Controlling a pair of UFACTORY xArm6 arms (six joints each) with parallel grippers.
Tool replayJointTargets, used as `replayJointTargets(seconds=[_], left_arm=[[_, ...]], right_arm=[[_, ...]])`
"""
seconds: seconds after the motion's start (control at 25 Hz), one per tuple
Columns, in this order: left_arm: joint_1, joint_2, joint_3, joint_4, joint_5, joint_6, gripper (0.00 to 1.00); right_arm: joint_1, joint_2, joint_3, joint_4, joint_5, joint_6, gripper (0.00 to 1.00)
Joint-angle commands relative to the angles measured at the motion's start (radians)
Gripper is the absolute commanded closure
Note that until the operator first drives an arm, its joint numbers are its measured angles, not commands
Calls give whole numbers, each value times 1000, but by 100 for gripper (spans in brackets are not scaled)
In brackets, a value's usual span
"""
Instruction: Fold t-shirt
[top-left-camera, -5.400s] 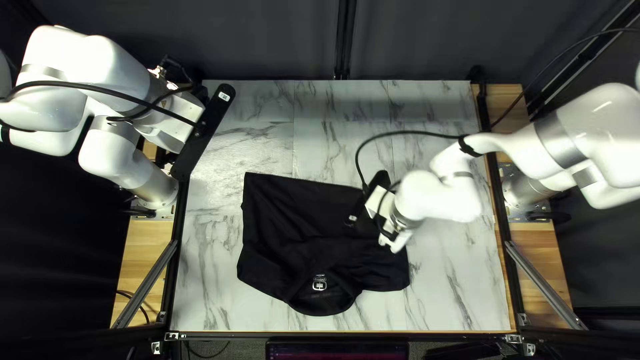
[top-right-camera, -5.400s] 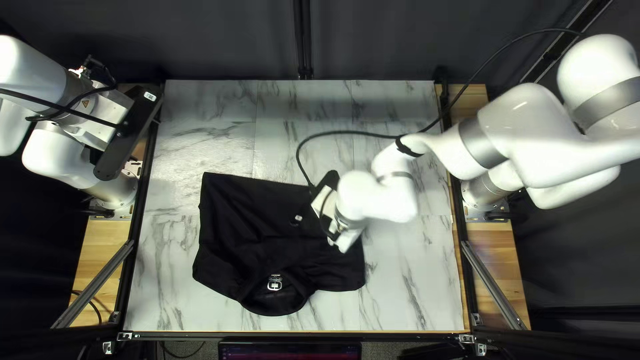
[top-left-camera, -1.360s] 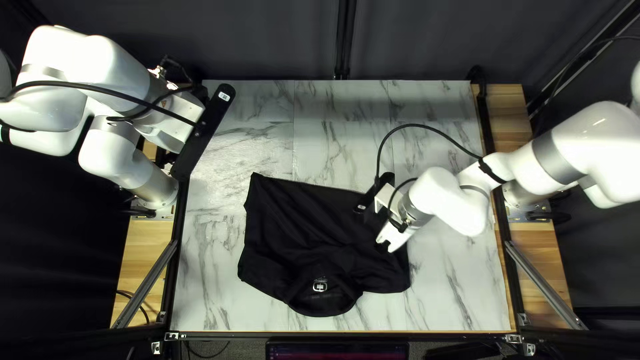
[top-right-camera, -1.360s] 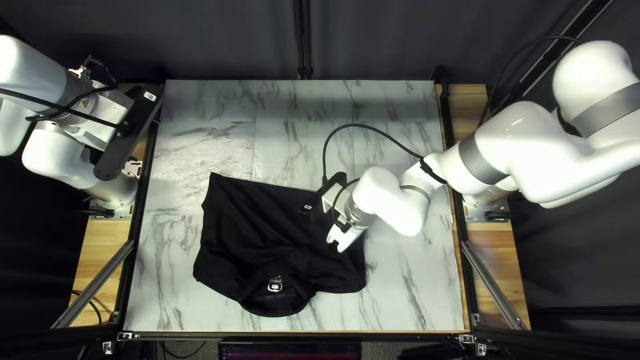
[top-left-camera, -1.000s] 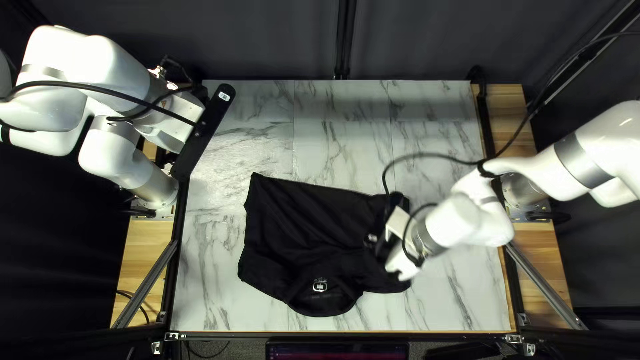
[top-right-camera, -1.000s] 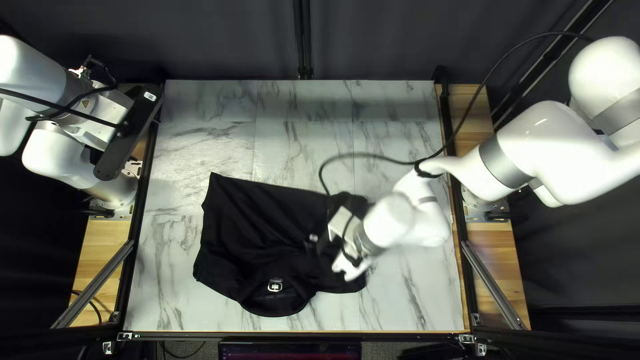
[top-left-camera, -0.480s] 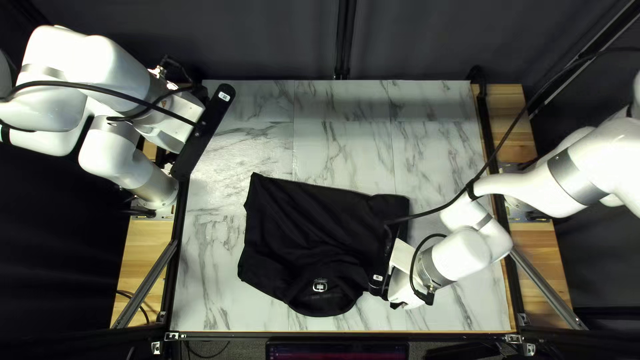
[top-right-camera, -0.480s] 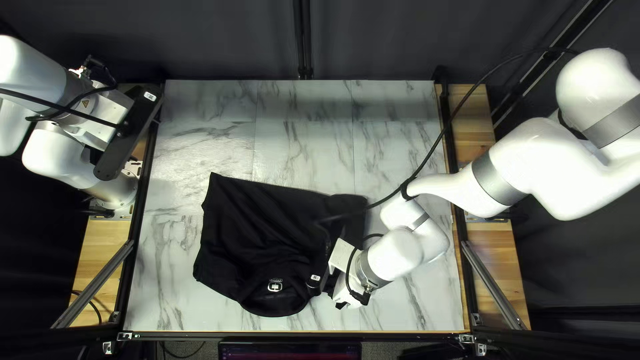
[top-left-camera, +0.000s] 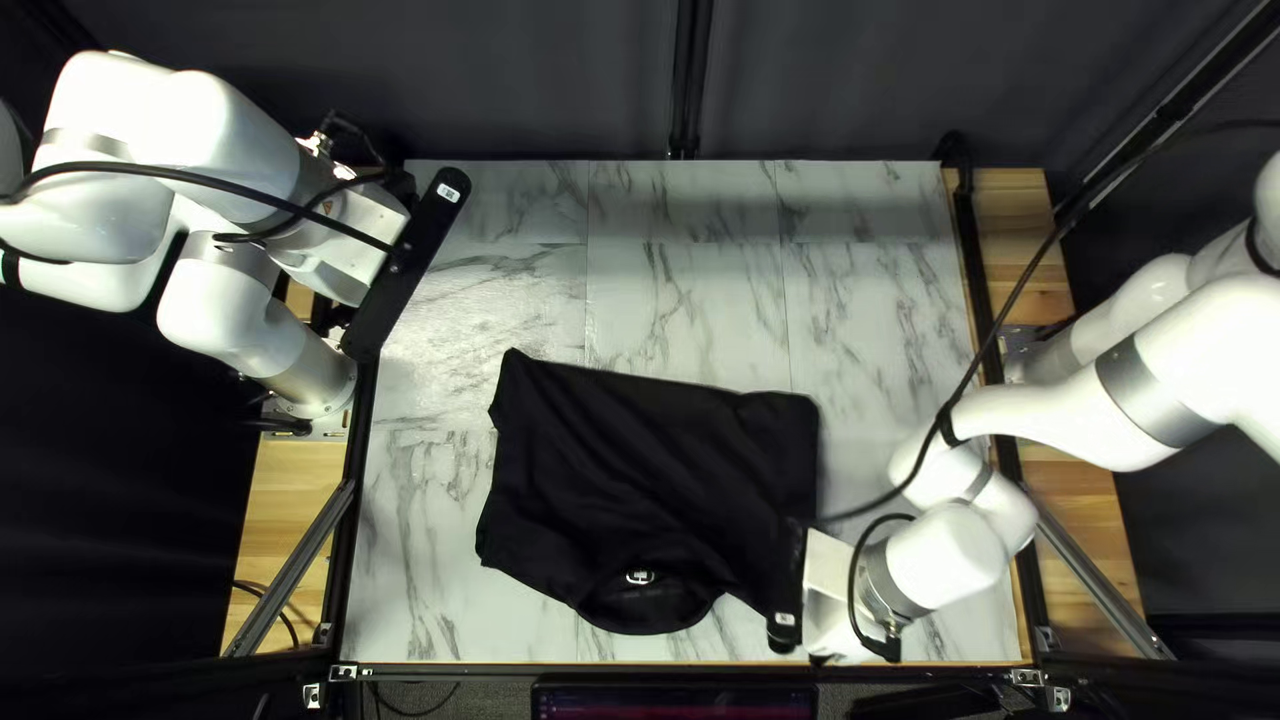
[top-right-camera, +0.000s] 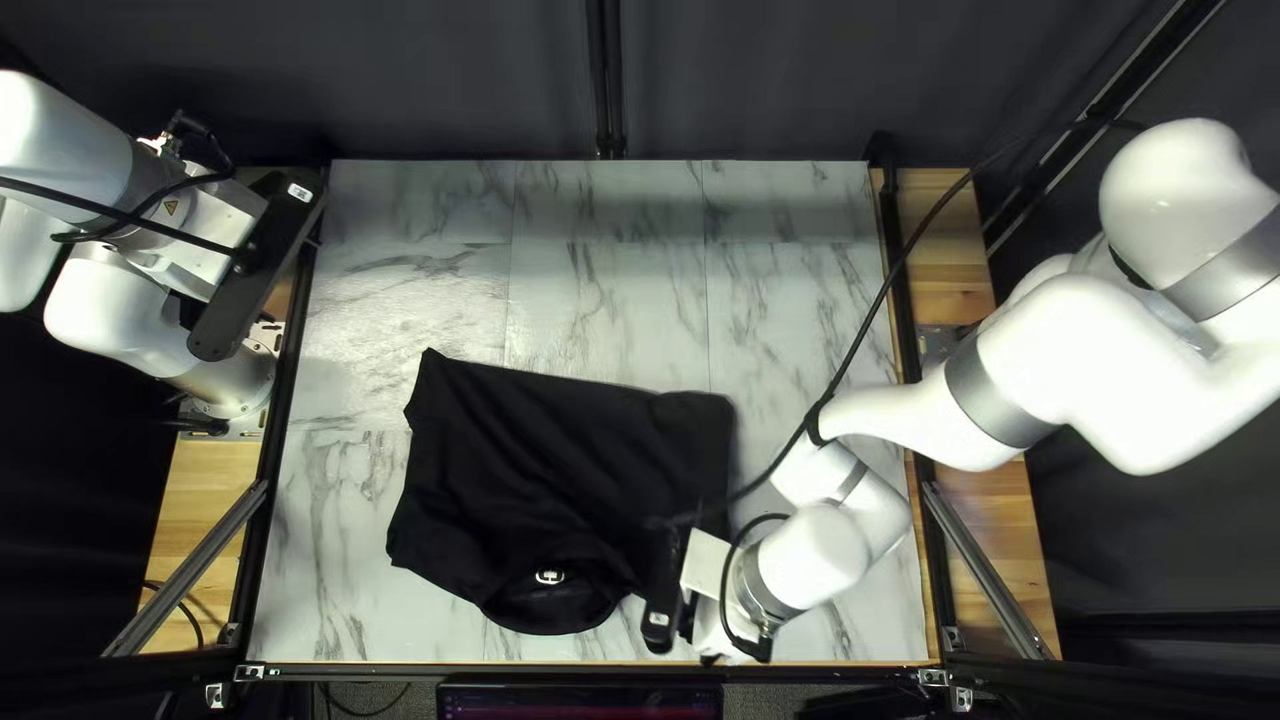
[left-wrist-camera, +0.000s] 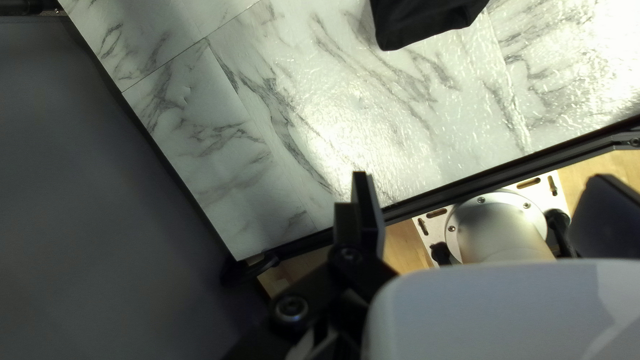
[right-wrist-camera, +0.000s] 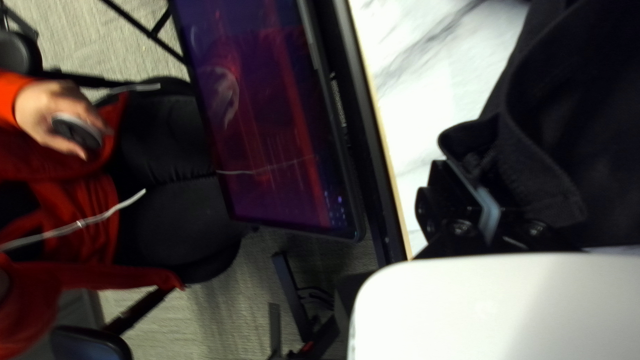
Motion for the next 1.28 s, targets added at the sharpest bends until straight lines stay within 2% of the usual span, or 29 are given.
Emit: replayJointTargets(seconds=[0.04, 0.12, 0.16, 0.2, 0.24, 0.28, 0.32, 0.36, 0.4, 0.44, 0.56, 0.68, 0.8, 1.0, 1.28], left_arm=[[0, 0, 0, 0, 0, 0, 0], [0, 0, 0, 0, 0, 0, 0], [0, 0, 0, 0, 0, 0, 0], [0, 0, 0, 0, 0, 0, 0], [0, 0, 0, 0, 0, 0, 0], [0, 0, 0, 0, 0, 0, 0], [0, 0, 0, 0, 0, 0, 0], [0, 0, 0, 0, 0, 0, 0], [0, 0, 0, 0, 0, 0, 0], [0, 0, 0, 0, 0, 0, 0], [0, 0, 0, 0, 0, 0, 0], [0, 0, 0, 0, 0, 0, 0], [0, 0, 0, 0, 0, 0, 0], [0, 0, 0, 0, 0, 0, 0], [0, 0, 0, 0, 0, 0, 0]], right_arm=[[31, 1, 31, 174, -27, -220, 100], [63, -1, 52, 453, -41, -493, 100], [71, -1, 50, 526, -39, -564, 100], [84, -4, 56, 667, -41, -697, 88], [90, -7, 60, 743, -43, -772, 86], [96, -11, 63, 851, -44, -880, 71], [98, -15, 65, 924, -43, -957, 72], [98, -18, 65, 957, -43, -992, 42], [99, -28, 68, 989, -43, -1027, 0], [96, -35, 71, 983, -42, -1025, 0], [68, -75, 90, 814, -36, -879, 0], [15, -129, 99, 538, 12, -644, 0], [-21, -172, 85, 396, 83, -533, 0], [-68, -212, 67, 333, 153, -513, 0], [-68, -212, 67, 333, 153, -513, 0]])
